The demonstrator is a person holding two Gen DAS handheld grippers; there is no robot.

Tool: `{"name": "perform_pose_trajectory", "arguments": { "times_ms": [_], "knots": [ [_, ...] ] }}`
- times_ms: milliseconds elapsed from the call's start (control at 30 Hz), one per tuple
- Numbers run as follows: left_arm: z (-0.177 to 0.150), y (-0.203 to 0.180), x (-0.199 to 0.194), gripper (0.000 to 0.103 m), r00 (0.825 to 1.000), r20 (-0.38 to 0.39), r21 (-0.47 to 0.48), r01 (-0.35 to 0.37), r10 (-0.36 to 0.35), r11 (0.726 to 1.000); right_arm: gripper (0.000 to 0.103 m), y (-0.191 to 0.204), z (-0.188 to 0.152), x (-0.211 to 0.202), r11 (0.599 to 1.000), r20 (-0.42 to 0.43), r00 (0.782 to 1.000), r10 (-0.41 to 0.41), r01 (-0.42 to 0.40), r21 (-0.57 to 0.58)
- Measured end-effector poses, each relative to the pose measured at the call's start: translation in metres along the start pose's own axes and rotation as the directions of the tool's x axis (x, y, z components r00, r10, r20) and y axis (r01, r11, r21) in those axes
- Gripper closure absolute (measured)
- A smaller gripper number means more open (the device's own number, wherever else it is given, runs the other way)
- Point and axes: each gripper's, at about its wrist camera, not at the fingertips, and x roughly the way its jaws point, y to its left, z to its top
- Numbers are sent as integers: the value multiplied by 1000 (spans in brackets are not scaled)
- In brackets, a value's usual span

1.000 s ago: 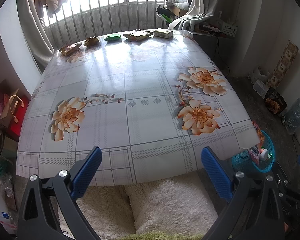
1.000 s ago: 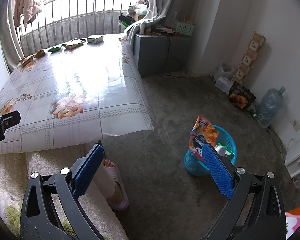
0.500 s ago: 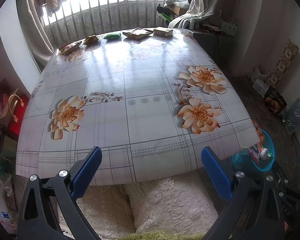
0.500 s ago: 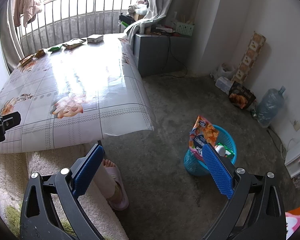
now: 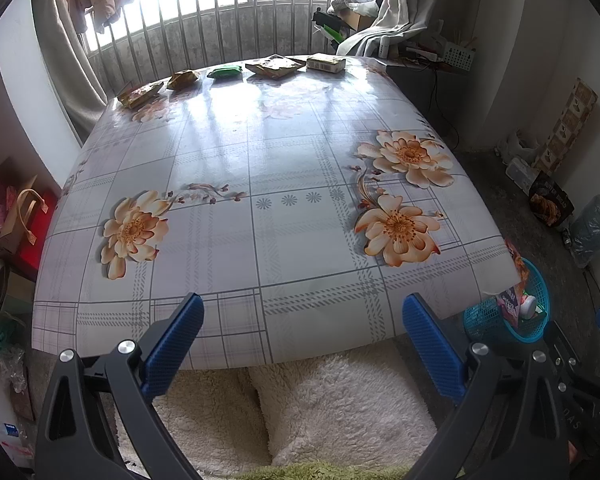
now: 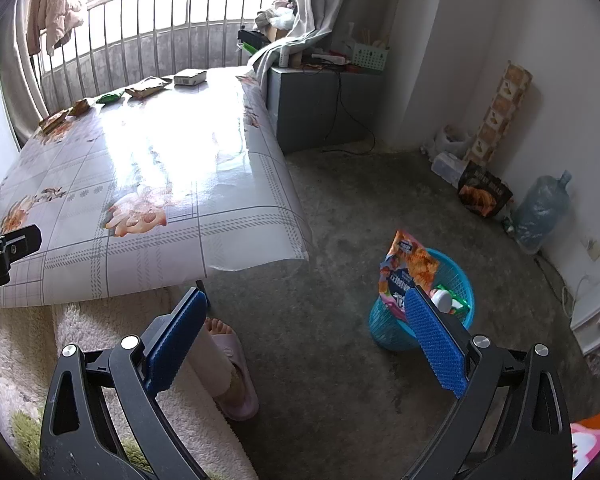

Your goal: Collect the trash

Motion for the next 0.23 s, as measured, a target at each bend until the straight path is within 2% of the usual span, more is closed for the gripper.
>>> {"name": "perform_pose_trajectory", "arguments": {
  "times_ms": [233],
  "knots": [
    [0, 1, 1, 6, 1000, -6, -2, 4, -4, 1000, 8, -2, 0, 0, 1000, 0, 1000, 1, -1, 1]
  ]
}}
